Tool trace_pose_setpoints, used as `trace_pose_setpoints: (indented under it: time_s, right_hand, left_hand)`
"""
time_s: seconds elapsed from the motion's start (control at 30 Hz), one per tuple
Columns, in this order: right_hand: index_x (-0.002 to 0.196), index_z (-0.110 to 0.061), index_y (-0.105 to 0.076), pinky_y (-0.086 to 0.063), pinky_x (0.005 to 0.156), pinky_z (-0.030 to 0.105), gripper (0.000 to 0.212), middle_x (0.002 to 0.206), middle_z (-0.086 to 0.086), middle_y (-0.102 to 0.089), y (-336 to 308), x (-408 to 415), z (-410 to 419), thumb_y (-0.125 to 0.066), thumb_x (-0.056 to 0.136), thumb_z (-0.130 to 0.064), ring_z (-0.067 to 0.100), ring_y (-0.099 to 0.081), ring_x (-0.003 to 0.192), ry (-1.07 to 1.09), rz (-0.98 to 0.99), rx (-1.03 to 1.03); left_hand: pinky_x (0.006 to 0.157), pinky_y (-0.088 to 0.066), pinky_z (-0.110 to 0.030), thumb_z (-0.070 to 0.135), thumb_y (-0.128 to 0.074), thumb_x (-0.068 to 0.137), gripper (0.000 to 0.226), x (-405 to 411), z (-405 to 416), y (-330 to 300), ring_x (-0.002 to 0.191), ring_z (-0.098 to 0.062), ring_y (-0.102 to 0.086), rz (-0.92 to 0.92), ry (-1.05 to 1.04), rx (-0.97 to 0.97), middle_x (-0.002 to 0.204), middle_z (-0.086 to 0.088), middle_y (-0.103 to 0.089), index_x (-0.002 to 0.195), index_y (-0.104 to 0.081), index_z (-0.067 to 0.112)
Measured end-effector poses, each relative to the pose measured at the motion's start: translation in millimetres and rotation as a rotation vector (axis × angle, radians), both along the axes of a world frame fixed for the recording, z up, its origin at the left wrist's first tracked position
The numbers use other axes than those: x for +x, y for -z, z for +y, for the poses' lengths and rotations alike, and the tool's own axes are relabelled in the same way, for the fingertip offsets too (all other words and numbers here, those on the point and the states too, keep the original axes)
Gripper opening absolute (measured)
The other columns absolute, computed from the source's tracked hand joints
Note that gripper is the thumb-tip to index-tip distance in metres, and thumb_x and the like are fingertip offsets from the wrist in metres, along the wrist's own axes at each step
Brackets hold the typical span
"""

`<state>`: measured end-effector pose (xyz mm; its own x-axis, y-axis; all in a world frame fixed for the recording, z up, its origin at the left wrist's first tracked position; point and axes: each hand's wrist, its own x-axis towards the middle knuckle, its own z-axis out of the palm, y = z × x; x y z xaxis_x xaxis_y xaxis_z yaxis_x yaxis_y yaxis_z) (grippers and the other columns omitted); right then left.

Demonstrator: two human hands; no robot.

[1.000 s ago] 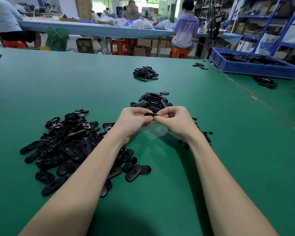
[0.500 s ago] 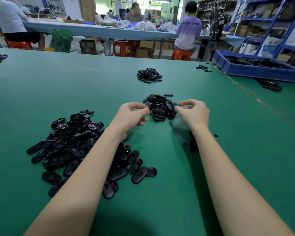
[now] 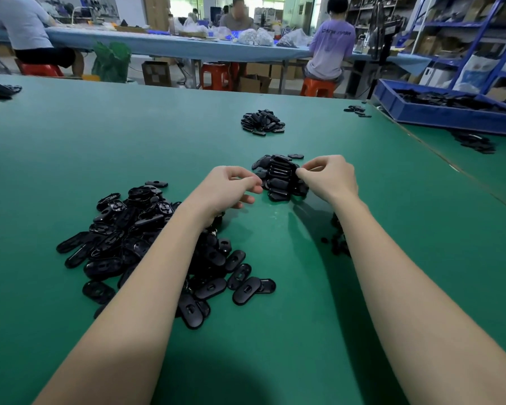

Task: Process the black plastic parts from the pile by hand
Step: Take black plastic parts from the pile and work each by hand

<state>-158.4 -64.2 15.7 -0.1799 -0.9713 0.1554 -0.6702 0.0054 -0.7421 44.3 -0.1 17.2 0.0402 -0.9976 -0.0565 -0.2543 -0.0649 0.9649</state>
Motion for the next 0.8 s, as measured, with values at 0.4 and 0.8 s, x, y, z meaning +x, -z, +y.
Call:
trace_pose_setpoints:
  time_s: [0.4,0.8]
  right_hand:
    - [0.076,-0.034,-0.076,-0.05,0.071,0.025,0.012,0.075,-0.019,-0.071,29,12,32,-0.07,0.086,-0.033,-0.003,-0.063,0.079,-0.262,0.033,-0.013]
    - [0.083,-0.03,-0.078,-0.039,0.061,0.007,0.01,0.085,-0.014,-0.074,28,27,40,-0.069,0.089,-0.03,-0.005,-0.063,0.082,-0.511,0.083,0.048]
  left_hand:
    - [0.068,-0.05,-0.024,0.022,-0.057,0.093,0.017,29,3,-12,0.084,-0.015,-0.066,-0.484,0.003,0.0,0.094,0.006,-0.075,0.089,-0.072,0.029]
    - [0.061,-0.044,-0.024,0.025,-0.081,0.074,0.015,33,8,-12,0.075,-0.011,-0.062,-0.915,0.01,0.217,0.083,0.008,-0.065,0.084,-0.071,0.029]
